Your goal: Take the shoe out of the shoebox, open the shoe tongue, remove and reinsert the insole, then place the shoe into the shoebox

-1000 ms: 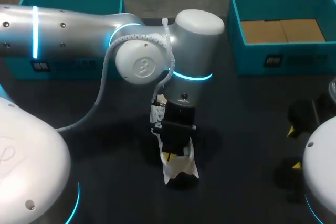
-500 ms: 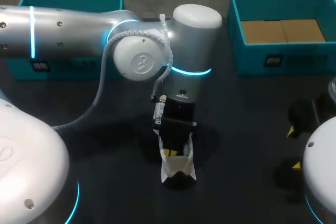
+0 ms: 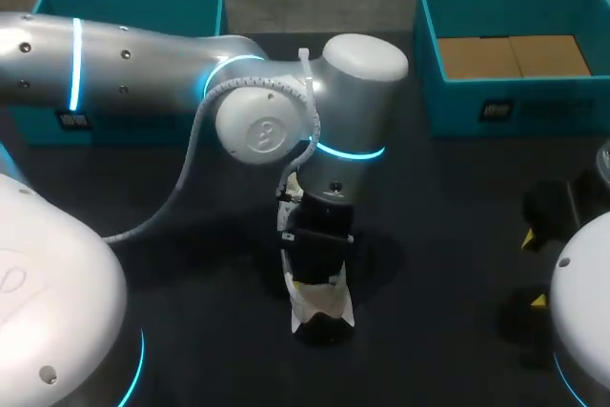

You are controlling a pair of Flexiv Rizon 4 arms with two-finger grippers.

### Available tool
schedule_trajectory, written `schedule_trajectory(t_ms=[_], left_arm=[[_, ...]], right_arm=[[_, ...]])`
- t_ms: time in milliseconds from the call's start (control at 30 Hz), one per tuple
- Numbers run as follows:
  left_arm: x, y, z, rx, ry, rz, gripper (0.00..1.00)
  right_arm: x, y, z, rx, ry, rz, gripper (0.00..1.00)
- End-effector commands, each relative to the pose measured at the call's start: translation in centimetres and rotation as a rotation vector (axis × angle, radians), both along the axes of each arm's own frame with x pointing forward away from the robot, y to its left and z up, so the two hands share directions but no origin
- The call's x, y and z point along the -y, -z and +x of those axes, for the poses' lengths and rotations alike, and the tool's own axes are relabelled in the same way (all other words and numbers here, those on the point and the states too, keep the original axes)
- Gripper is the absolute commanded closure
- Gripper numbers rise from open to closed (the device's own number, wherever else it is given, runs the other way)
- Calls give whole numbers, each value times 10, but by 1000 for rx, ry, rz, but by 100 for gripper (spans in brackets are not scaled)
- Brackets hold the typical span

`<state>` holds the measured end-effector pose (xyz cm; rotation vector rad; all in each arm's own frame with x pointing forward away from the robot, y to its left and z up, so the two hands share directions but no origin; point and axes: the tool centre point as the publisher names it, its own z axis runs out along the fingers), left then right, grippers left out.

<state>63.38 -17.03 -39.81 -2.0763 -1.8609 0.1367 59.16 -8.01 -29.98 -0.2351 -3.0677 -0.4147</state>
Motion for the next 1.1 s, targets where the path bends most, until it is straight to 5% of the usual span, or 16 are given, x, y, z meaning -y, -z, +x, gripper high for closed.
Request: schedule_trajectory(t_ms=[33,167,467,767,1100], left_arm=[[-2,15,0,-17,-17,-30,100],[-1,10,0,-6,-35,-50,100],[11,-39,-7,11,-50,-141,100],[16,-13,-23,-44,-43,-99,100],[9,17,-16,-95,-68,-108,100]], right_arm=[[0,0,-3,4,1,-2,0],[0,0,-3,4,1,-2,0],[0,0,-3,4,1,-2,0],[0,0,-3,4,1,-2,0],[0,0,-3,4,1,-2,0]])
